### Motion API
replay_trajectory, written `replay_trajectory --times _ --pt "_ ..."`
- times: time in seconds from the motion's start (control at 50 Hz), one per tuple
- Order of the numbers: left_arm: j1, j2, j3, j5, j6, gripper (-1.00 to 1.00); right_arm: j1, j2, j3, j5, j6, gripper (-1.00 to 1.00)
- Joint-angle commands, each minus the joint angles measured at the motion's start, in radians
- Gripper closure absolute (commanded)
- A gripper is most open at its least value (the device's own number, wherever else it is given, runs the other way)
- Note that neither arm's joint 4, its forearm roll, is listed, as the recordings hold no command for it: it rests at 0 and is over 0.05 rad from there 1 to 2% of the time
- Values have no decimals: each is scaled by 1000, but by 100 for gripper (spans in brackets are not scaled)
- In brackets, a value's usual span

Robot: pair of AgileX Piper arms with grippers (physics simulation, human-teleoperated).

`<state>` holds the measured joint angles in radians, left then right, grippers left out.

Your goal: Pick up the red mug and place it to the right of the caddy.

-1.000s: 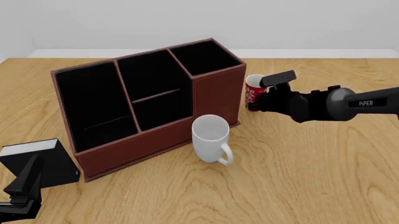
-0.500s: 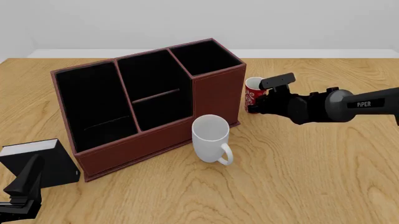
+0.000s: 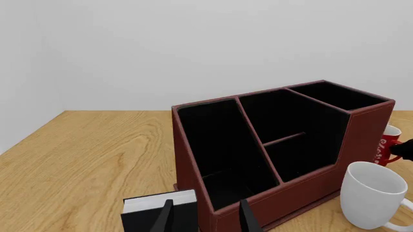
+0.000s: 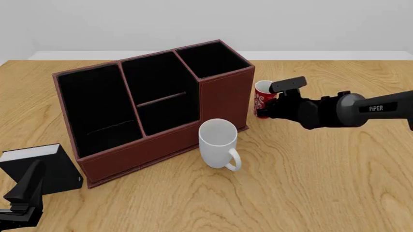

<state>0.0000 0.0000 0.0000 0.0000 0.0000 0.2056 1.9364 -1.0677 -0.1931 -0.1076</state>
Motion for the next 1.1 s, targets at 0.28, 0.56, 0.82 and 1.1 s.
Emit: replay_trajectory --times 0.28,0.56,0.82,1.1 --pt "0 0 0 0 0 -100 12 22 2 18 31 -100" --pt "0 0 0 0 0 -100 12 -20 35 18 43 -100" --pt "0 0 0 0 0 -100 -31 -209 259 -54 50 -100" --pt "0 0 0 0 0 -100 -37 -651 593 -49 73 -100"
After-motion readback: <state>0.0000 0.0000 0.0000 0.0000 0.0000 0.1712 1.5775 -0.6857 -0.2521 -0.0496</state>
